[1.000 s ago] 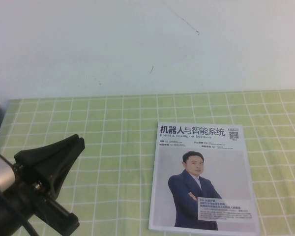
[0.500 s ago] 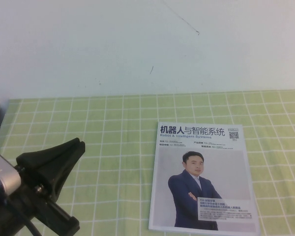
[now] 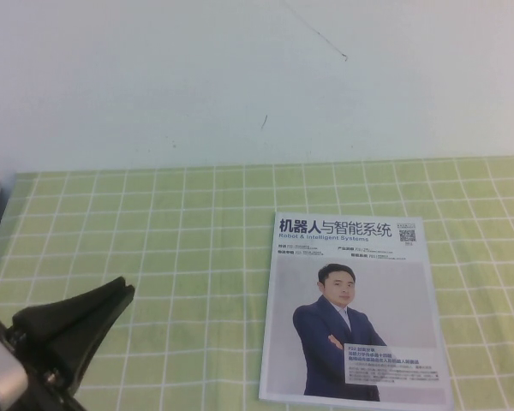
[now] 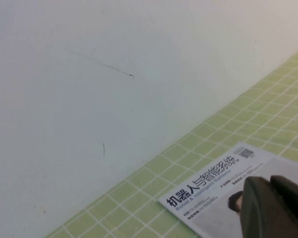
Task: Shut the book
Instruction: 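Close the open booklet and leave it lying on the table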
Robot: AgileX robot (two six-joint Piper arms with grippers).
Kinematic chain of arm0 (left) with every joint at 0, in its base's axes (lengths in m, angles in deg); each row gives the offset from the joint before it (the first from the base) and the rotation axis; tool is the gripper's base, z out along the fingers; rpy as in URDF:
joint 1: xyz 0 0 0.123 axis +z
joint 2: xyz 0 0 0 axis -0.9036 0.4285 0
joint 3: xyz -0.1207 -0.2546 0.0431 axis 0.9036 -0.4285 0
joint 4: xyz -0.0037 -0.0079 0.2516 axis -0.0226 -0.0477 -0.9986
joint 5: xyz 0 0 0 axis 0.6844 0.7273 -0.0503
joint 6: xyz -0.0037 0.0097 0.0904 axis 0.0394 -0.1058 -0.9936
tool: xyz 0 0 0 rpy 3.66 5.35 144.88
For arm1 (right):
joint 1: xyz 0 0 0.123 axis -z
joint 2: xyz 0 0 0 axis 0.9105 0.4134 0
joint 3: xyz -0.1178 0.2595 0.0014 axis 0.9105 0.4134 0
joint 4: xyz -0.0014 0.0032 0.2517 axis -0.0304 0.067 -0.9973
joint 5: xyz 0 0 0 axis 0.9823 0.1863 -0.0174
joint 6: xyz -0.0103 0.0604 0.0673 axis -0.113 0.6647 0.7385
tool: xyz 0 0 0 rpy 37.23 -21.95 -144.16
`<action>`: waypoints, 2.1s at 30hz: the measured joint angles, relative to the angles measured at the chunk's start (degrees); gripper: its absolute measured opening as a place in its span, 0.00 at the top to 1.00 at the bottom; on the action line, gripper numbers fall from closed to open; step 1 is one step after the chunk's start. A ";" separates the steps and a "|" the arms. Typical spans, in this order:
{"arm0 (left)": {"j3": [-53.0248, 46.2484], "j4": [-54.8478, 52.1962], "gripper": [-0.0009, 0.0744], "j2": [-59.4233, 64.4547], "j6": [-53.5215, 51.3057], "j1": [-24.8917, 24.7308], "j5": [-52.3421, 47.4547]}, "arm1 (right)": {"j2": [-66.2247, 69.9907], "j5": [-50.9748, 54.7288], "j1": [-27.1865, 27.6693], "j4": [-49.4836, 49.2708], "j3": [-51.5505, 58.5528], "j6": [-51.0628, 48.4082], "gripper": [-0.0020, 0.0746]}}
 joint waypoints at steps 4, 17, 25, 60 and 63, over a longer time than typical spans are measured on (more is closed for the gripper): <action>-5.41 -0.10 0.99 -6.19 0.51 0.00 -1.52 | 0.00 0.00 0.00 0.00 0.00 0.00 0.98; -18.87 4.21 0.99 -29.55 16.34 12.43 -10.50 | 0.00 0.00 0.00 0.00 0.00 0.00 0.98; -18.87 5.06 0.99 -35.80 29.24 21.35 -22.94 | 0.00 0.00 0.00 0.00 0.00 0.00 0.98; -18.65 46.61 0.99 -37.48 -21.83 25.45 -36.61 | 0.00 0.00 0.00 -0.17 0.00 0.00 0.98; -18.65 46.50 0.99 -37.48 -21.99 25.35 -36.61 | 0.00 0.00 0.00 -0.26 0.00 0.00 0.98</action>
